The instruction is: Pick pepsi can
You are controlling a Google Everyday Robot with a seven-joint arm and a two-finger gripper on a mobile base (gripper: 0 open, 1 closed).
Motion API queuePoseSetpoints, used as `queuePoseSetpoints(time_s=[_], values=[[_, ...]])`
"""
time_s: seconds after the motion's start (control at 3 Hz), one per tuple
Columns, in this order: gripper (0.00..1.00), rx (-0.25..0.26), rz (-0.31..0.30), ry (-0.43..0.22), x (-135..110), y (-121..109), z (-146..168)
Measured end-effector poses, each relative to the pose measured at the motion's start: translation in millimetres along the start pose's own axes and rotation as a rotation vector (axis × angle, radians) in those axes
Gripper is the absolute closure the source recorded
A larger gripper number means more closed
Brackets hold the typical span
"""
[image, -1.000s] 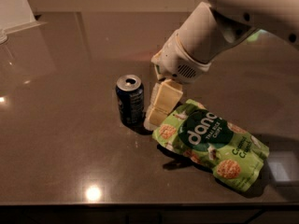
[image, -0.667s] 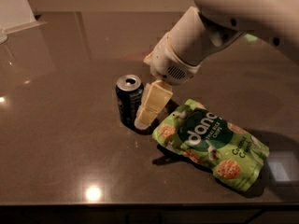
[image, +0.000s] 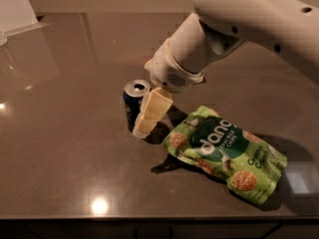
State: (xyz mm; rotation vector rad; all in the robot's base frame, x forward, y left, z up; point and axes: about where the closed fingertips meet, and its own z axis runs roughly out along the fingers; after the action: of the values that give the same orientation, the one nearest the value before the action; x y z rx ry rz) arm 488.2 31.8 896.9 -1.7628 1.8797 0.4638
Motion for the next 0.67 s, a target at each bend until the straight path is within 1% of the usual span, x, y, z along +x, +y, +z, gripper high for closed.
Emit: queuePoseSetpoints(time_s=[0.33, 0.67], values=[[0.18, -0.007, -0.002, -0.01, -4.0, 1.1, 4.1], [0.41, -0.007, -0.001, -0.018, -6.2, -0.2, 3.2]])
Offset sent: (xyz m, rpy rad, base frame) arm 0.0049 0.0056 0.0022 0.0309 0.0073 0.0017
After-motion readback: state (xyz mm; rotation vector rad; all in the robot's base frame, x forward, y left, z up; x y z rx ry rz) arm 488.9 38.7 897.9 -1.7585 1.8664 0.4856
